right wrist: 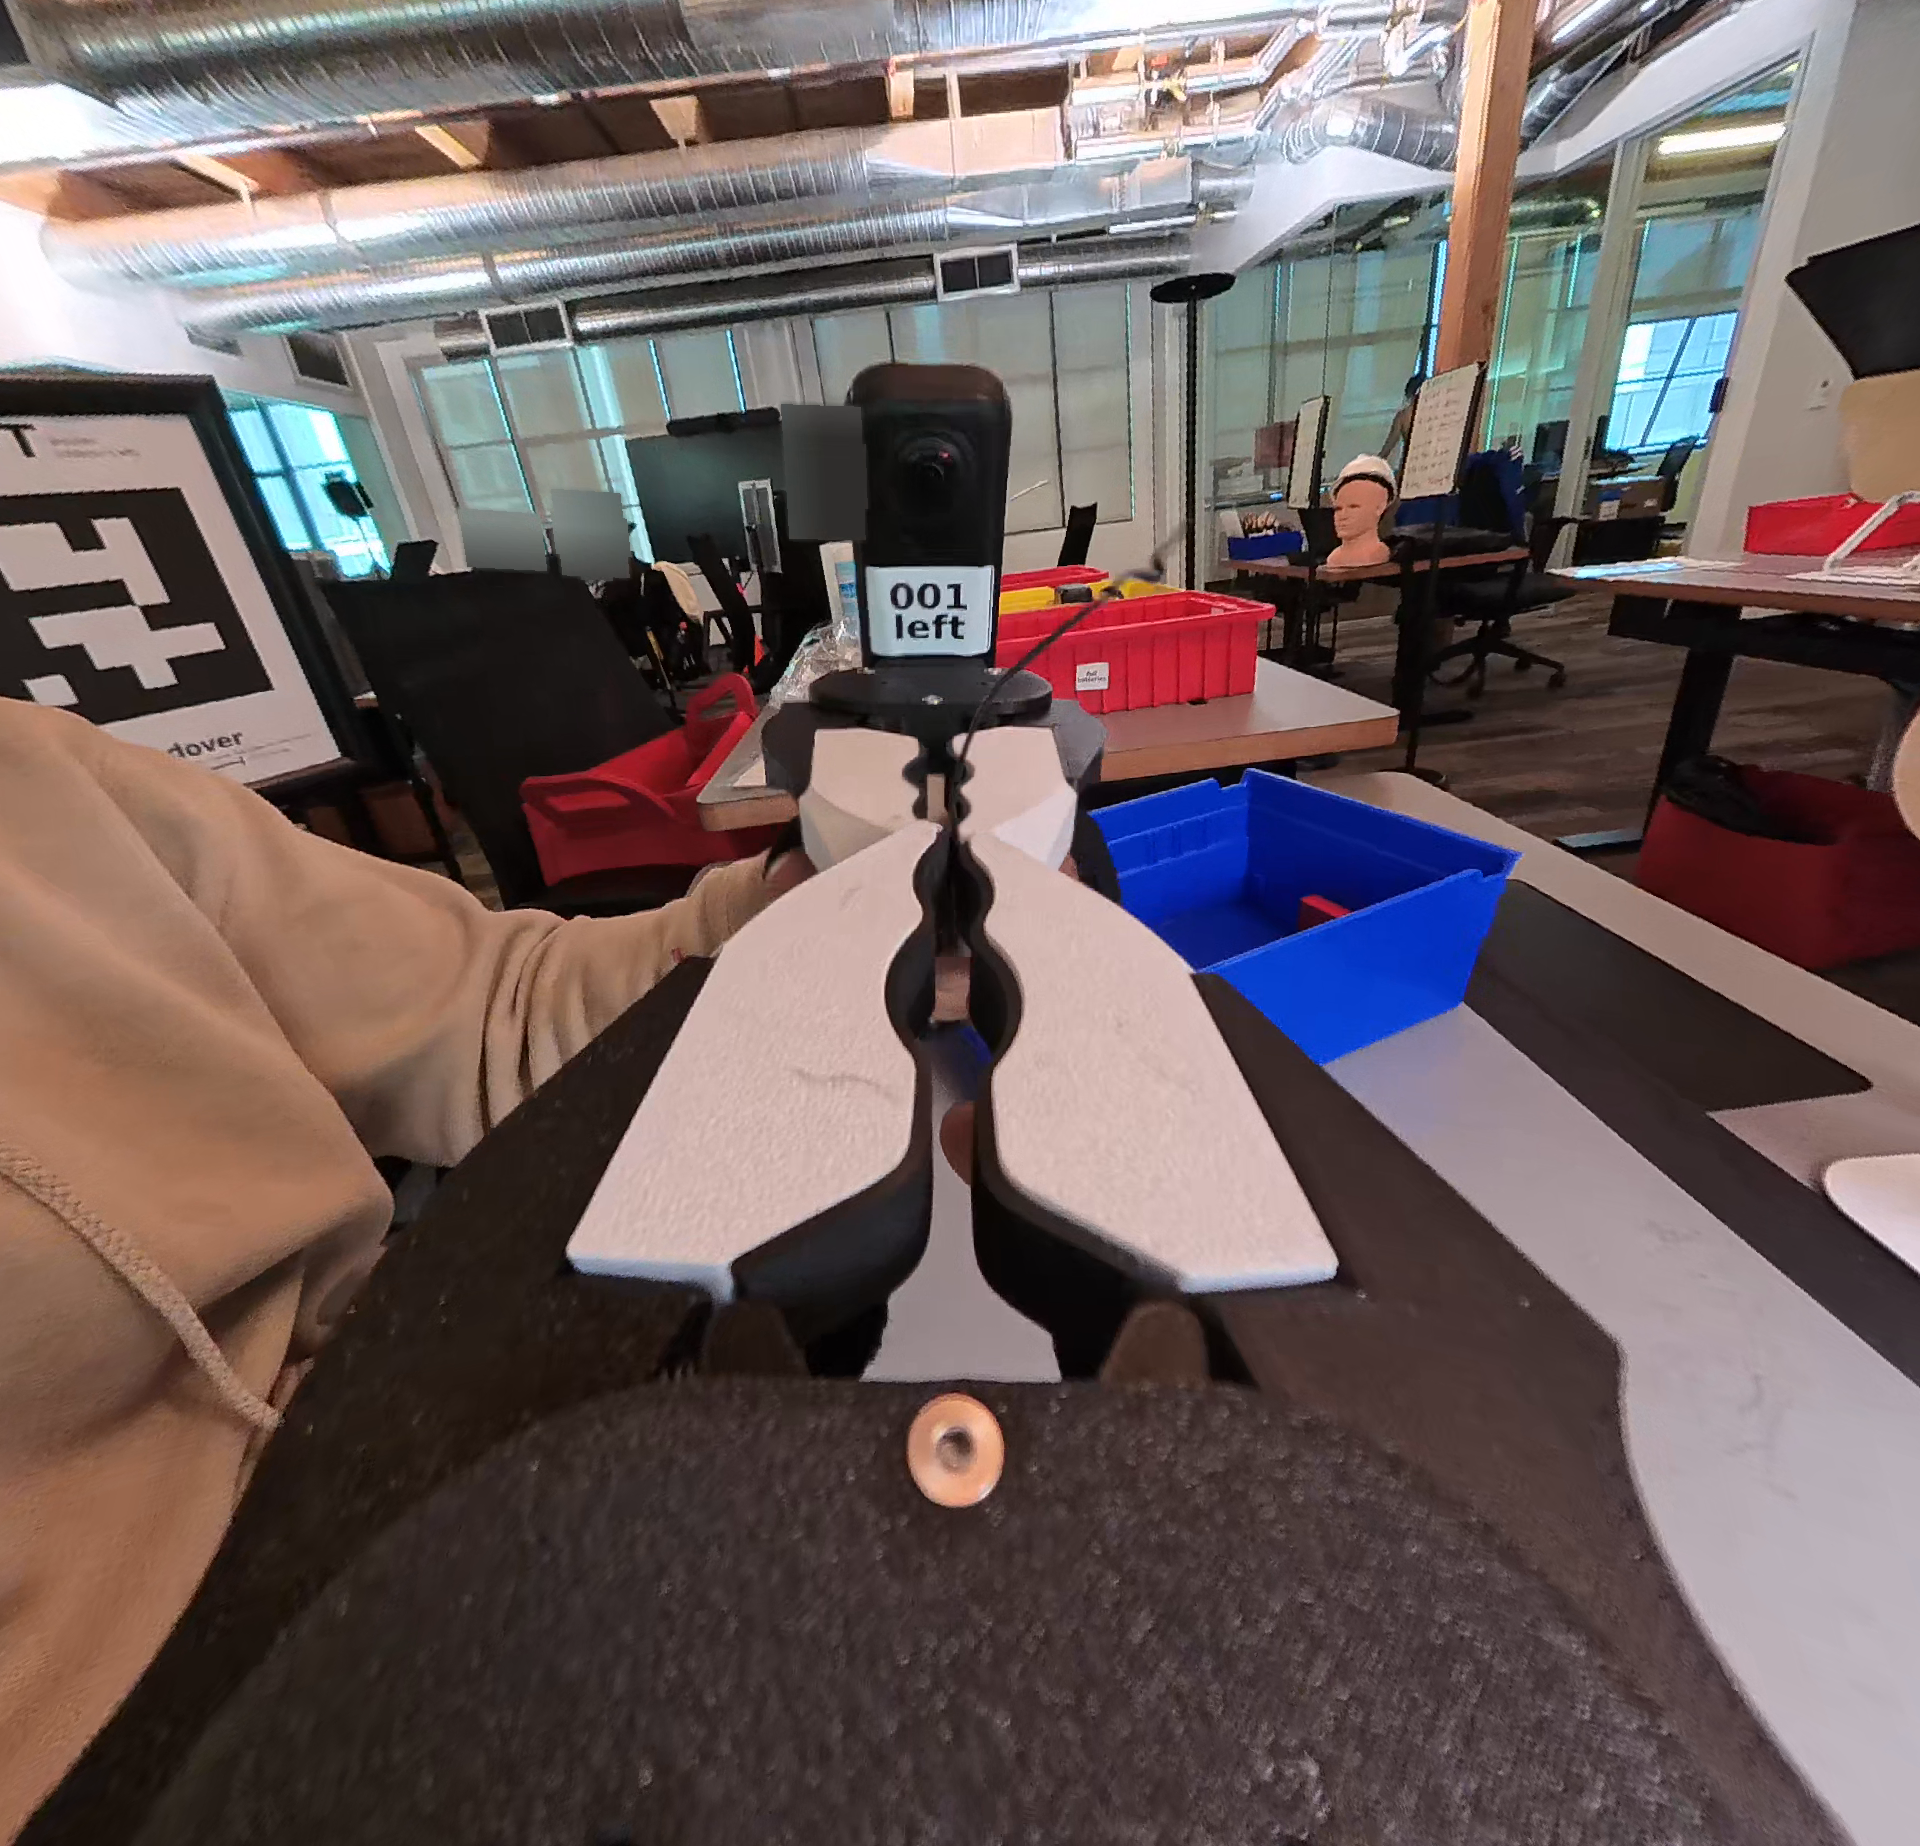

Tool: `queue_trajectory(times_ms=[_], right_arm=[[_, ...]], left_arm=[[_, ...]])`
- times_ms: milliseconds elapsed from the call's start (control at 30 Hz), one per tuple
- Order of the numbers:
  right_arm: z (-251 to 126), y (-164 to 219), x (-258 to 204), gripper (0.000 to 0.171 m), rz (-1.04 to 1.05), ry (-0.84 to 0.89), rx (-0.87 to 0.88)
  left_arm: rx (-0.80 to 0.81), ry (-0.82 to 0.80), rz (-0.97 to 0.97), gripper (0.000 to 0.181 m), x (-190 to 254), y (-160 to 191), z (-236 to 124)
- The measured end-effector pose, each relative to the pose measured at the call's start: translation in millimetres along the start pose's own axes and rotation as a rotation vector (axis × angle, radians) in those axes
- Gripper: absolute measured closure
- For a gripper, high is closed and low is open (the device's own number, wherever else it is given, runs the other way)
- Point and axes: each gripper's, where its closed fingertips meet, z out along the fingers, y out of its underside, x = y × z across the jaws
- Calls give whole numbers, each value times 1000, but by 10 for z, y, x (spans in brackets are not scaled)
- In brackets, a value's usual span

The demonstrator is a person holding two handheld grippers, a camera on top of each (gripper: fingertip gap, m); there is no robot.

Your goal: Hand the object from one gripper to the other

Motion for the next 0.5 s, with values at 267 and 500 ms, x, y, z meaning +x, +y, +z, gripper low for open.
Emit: queue_trajectory(times_ms=[267,500], right_arm=[[-142,-114,82,148,-19,45,-11],[-388,-250,232,148,86,40,58]], left_arm=[[-52,-27,23,181,-71,26,-112],[-147,17,64,181,15,176,-66]])
